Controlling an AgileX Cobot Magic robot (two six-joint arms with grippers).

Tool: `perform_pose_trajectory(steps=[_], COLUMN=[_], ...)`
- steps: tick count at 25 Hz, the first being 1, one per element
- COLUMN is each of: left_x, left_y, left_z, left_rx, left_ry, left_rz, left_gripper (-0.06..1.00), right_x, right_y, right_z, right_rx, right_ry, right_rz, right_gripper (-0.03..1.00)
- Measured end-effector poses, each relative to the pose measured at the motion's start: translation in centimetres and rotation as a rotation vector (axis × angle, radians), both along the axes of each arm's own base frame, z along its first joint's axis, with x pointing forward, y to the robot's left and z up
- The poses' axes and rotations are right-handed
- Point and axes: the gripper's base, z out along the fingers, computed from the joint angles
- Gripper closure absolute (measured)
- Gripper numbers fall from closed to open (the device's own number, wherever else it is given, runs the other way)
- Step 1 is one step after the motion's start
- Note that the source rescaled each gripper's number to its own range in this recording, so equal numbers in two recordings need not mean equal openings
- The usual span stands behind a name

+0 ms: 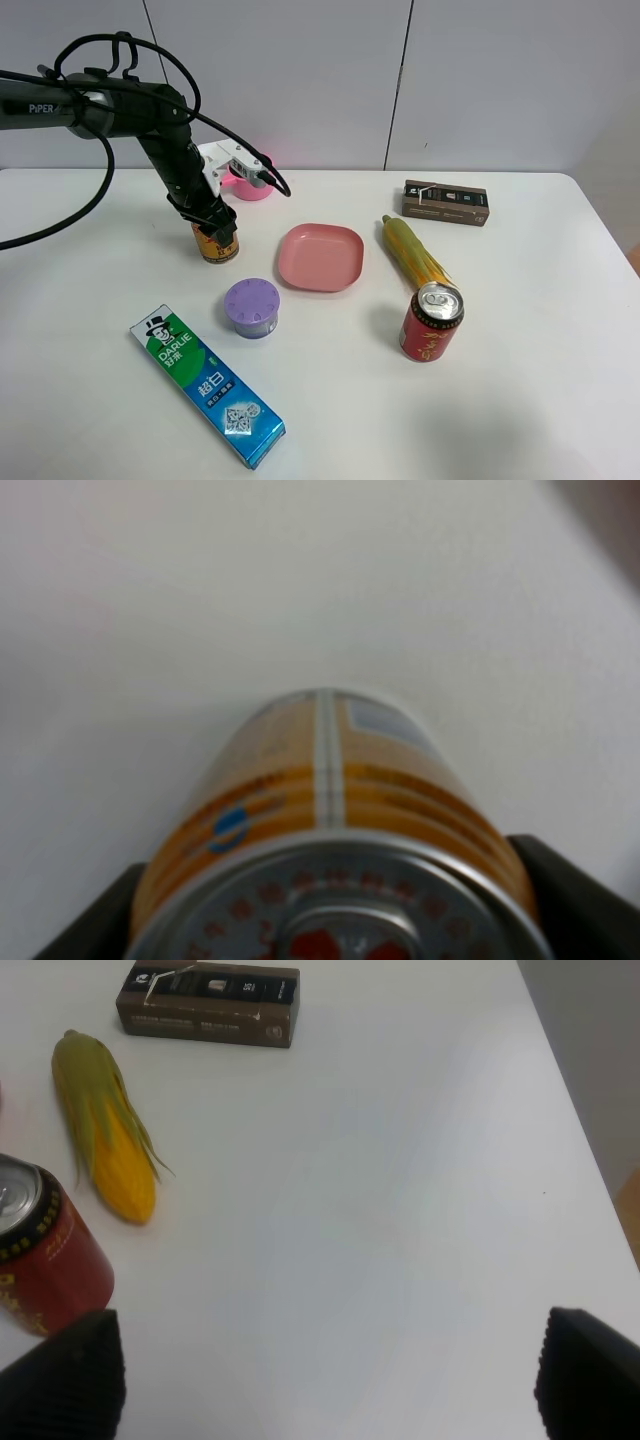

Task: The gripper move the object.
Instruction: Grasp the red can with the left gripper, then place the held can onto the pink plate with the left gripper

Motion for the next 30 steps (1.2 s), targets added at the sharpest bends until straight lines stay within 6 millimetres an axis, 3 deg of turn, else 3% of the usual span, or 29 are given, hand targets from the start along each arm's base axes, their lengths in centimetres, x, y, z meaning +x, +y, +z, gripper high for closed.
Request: perform_pose_trajectory(steps=[7,13,18,23,30], left_x=[-0.9,-2.0,-3.8,-6.1,-6.9], left_y=[-0.1,-2.9,-7.8,-12.3,-15.2], left_z=[1.2,8.4,12.2,13.2,11.5], left_rx=[0.039,0.037,0.018,-0.016,-0.037], left_ry=[0.044,-0.002,-0.057,-0.107,-0.12], left_rz=[-0.099,-0.21,-0.334,-0.443,-0.498], left_gripper=[0.93,0.93,0.93,0.93,0.93], right_x=[0.0,0.0,0.0,0.0,0.0], right_y=[0.0,0.0,0.0,0.0,0.0], right_z=[0.0,0.0,0.0,0.0,0.0], right_rx=[0.0,0.0,0.0,0.0,0.0], right_ry=[0.0,0.0,0.0,0.0,0.0], right_rz=[0.0,0.0,0.0,0.0,0.0], right_gripper=[-0.03,-0.03,-0.03,-0.03,-0.03])
